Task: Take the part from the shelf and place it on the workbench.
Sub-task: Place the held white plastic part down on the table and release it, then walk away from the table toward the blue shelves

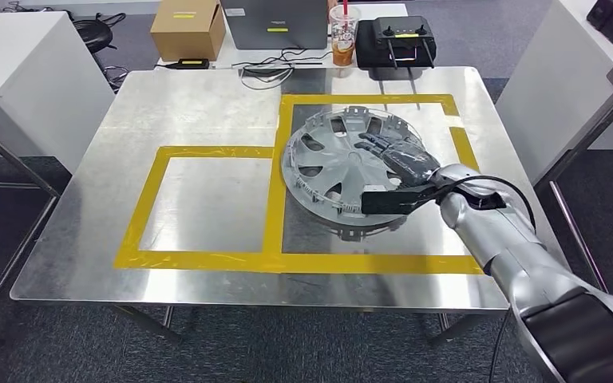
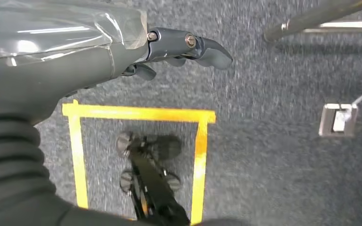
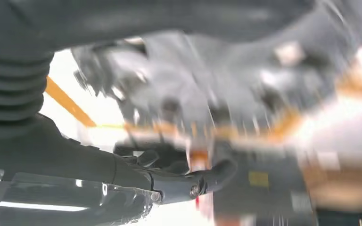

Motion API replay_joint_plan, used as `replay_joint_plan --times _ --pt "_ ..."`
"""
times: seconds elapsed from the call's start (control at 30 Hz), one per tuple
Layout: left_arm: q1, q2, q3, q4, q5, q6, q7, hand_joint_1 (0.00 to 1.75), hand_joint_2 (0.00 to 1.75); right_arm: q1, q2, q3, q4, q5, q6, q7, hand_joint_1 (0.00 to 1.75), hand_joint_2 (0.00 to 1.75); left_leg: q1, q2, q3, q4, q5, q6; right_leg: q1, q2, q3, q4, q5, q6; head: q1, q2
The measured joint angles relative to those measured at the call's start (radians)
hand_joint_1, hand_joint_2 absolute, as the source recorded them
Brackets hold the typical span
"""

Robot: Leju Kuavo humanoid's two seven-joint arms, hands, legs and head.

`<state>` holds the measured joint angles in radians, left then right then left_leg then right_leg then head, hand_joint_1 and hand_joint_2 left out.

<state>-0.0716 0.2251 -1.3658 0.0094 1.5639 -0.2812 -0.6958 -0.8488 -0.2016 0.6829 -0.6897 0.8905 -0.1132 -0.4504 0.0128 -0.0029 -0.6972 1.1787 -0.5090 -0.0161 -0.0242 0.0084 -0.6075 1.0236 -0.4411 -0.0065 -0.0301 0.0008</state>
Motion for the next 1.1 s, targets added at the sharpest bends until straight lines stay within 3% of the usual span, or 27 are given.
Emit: replay_joint_plan --times 0.07,0.1,0.13,0.2,0.27,0.4,0.47,0.53,0.57,0.6,0.63,0.7,0.73,0.8,0.87,0.93,0.97,1.03,1.1 --pt "-0.001 -0.007 0.001 0.000 -0.001 -0.007 -0.001 0.00 0.00 0.107 -0.006 -0.106 -0.181 -0.012 -0.058 0.027 0.00 0.00 0.002 0.000 -0.055 0.113 -0.040 -0.004 0.004 -0.003 0.001 0.000 -0.002 -0.003 0.000 0.000" --pt "-0.002 -0.011 0.001 0.000 -0.003 -0.011 -0.001 0.00 0.00 0.169 -0.009 -0.163 -0.285 -0.011 -0.077 0.035 0.00 0.00 0.002 0.001 -0.062 0.124 -0.035 -0.004 0.005 -0.005 0.002 0.001 -0.003 -0.004 0.000 0.000" --pt "-0.004 -0.014 0.002 0.000 -0.007 -0.014 -0.002 0.00 0.00 0.234 -0.010 -0.227 -0.404 -0.009 -0.091 0.038 0.00 0.00 0.002 0.001 -0.047 0.092 -0.012 -0.001 0.006 -0.007 0.003 0.001 -0.005 -0.005 0.000 0.000" --pt "-0.010 -0.015 0.007 0.000 -0.014 -0.017 -0.002 0.00 0.00 0.361 -0.008 -0.350 -0.640 0.001 -0.113 0.026 0.00 0.00 -0.001 0.000 0.022 -0.044 0.048 0.009 0.008 -0.011 0.006 0.000 -0.009 -0.003 0.000 0.000" --pt "-0.015 -0.014 0.017 0.000 -0.014 -0.017 -0.003 0.00 0.00 0.473 0.001 -0.466 -0.856 0.017 -0.131 -0.011 0.00 0.00 -0.007 -0.002 0.075 -0.140 0.073 0.019 0.011 -0.013 0.006 0.000 -0.012 0.003 0.000 0.000" --pt "-0.020 -0.014 0.029 0.000 0.000 -0.004 -0.004 0.00 0.00 0.694 0.032 -0.666 -1.195 0.069 -0.142 -0.100 0.00 0.00 -0.011 -0.001 0.094 -0.168 0.080 0.038 0.010 -0.014 0.006 0.004 -0.020 0.018 0.001 0.000" --pt "-0.025 -0.017 0.036 0.000 0.001 0.001 -0.004 0.00 0.00 0.791 0.044 -0.748 -1.299 0.084 -0.154 -0.116 0.00 0.00 -0.008 0.000 0.099 -0.183 0.091 0.051 0.010 -0.012 -0.019 0.068 -0.064 0.013 0.002 0.000" --pt "-0.029 -0.021 0.044 0.000 0.001 0.005 -0.004 0.00 0.00 0.888 0.053 -0.822 -1.364 0.082 -0.168 -0.126 0.00 0.00 -0.010 0.000 0.095 -0.185 0.095 0.057 0.010 -0.011 -0.068 0.195 -0.126 0.006 0.004 0.000" --pt "-0.030 -0.022 0.047 0.000 0.000 0.007 -0.004 0.00 0.00 0.939 0.058 -0.855 -1.387 0.077 -0.174 -0.131 0.00 0.00 -0.011 -0.001 0.092 -0.185 0.098 0.057 0.009 -0.010 -0.086 0.248 -0.148 0.007 0.004 0.000" --pt "-0.030 -0.024 0.049 0.000 0.000 0.009 -0.004 0.00 0.00 0.985 0.064 -0.884 -1.403 0.075 -0.178 -0.134 0.00 0.00 -0.011 -0.001 0.088 -0.184 0.100 0.057 0.008 -0.010 -0.088 0.267 -0.155 0.013 0.004 0.000" --pt "-0.030 -0.025 0.050 0.000 0.000 0.011 -0.004 0.00 0.00 1.028 0.072 -0.911 -1.416 0.076 -0.179 -0.136 0.00 0.00 -0.010 -0.001 0.085 -0.184 0.104 0.055 0.007 -0.010 -0.069 0.245 -0.149 0.021 0.004 0.000" --pt "-0.031 -0.027 0.051 0.000 0.001 0.017 -0.004 0.00 0.00 1.099 0.089 -0.959 -1.432 0.086 -0.165 -0.129 0.00 0.00 -0.009 0.001 0.076 -0.178 0.110 0.048 0.002 -0.011 0.018 0.106 -0.114 0.036 0.004 0.000" --pt "-0.031 -0.027 0.051 0.000 0.002 0.020 -0.004 0.00 0.00 1.127 0.100 -0.980 -1.437 0.094 -0.151 -0.123 0.00 0.00 -0.011 0.001 0.071 -0.173 0.112 0.044 0.002 -0.010 0.055 0.041 -0.096 0.038 0.004 0.000" --pt "-0.033 -0.023 0.049 0.000 0.002 0.022 -0.004 0.00 0.00 1.173 0.126 -1.018 -1.441 0.109 -0.112 -0.114 0.00 0.00 -0.012 0.002 0.066 -0.166 0.117 0.033 0.006 -0.010 0.084 -0.015 -0.078 0.028 0.002 0.000" --pt "-0.033 -0.016 0.045 0.000 0.002 0.022 -0.004 0.00 0.00 1.210 0.160 -1.054 -1.440 0.125 -0.064 -0.112 0.00 0.00 -0.009 0.002 0.065 -0.167 0.124 0.020 0.009 -0.009 0.077 -0.013 -0.065 0.011 0.001 0.000" --pt "-0.033 -0.011 0.041 0.000 0.002 0.022 -0.004 0.00 0.00 1.232 0.198 -1.083 -1.436 0.139 -0.021 -0.112 0.00 0.00 -0.004 0.002 0.055 -0.146 0.100 0.008 0.006 -0.011 0.069 -0.014 -0.050 -0.003 0.000 0.000" --pt "-0.033 -0.009 0.040 0.000 0.002 0.022 -0.004 0.00 0.00 1.240 0.214 -1.094 -1.434 0.143 -0.009 -0.112 0.00 0.00 -0.002 0.002 0.042 -0.108 0.064 0.002 0.004 -0.012 0.062 -0.015 -0.043 -0.009 0.000 0.000" --pt "-0.034 -0.006 0.038 0.000 0.002 0.022 -0.004 0.00 0.00 1.252 0.240 -1.112 -1.430 0.148 0.003 -0.112 0.00 0.00 -0.001 0.002 0.007 0.018 -0.033 -0.007 0.006 -0.013 0.048 -0.014 -0.028 -0.015 -0.001 0.000" --pt "-0.035 -0.005 0.036 0.000 0.002 0.024 -0.004 0.00 0.00 1.258 0.260 -1.126 -1.426 0.162 0.024 -0.112 0.00 0.00 0.000 0.002 -0.002 0.107 -0.086 -0.009 0.009 -0.012 0.030 -0.013 -0.011 -0.015 -0.001 0.000"
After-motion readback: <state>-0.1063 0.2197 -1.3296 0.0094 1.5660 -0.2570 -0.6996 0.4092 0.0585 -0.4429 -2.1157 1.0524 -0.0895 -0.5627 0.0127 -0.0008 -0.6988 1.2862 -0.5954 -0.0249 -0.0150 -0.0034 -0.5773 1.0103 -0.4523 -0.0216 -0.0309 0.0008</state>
